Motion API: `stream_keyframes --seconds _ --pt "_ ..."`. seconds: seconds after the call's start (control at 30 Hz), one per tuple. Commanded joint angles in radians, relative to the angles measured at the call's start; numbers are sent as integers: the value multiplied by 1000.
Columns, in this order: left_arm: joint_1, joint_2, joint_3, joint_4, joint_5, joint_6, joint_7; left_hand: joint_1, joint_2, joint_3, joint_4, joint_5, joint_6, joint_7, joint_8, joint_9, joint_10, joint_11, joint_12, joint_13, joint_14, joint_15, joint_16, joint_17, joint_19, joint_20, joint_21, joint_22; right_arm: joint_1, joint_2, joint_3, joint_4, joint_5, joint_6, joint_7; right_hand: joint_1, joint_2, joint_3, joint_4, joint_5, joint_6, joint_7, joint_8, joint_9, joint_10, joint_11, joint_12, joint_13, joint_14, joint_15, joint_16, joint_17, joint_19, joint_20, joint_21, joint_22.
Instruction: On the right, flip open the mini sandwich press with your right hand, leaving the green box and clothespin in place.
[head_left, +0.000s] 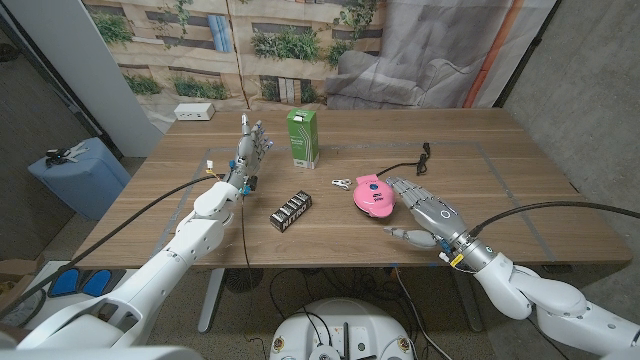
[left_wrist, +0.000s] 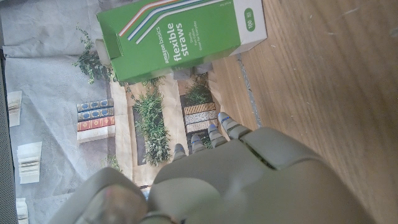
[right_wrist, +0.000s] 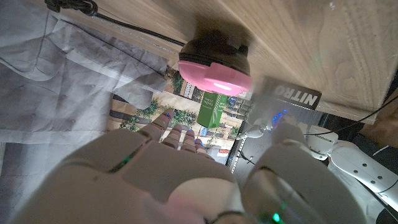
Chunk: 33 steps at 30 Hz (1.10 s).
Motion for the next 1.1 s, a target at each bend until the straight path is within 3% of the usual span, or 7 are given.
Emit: stream_keyframes --seconds 0.03,0.53,1.1 --pt "0 0 0 0 0 0 0 0 52 -8 1 4 -34 -8 5 5 -5 -1 4 2 -7 -37 7 3 4 -3 6 3 60 40 -77 49 -56 -35 -56 52 -5 22 -1 6 0 -13 11 5 19 -7 13 3 30 -5 15 -2 35 -21 10 0" --pt "0 0 0 0 0 0 0 0 52 -8 1 4 -33 -8 5 5 -7 -1 3 2 -7 -37 7 3 3 -3 6 3 143 73 -158 123 -113 -43 -132 138 -26 47 -2 6 26 -24 21 5 49 -11 17 3 59 -9 18 -6 76 -25 10 -1" --pt "0 0 0 0 0 1 0 0 52 -8 1 5 -34 -8 5 5 -5 1 4 2 -7 -37 7 3 4 -3 6 3 206 94 -210 170 -115 -80 -132 217 -39 71 -2 6 51 -39 28 5 75 -24 18 3 77 -15 17 -8 95 -28 6 -1"
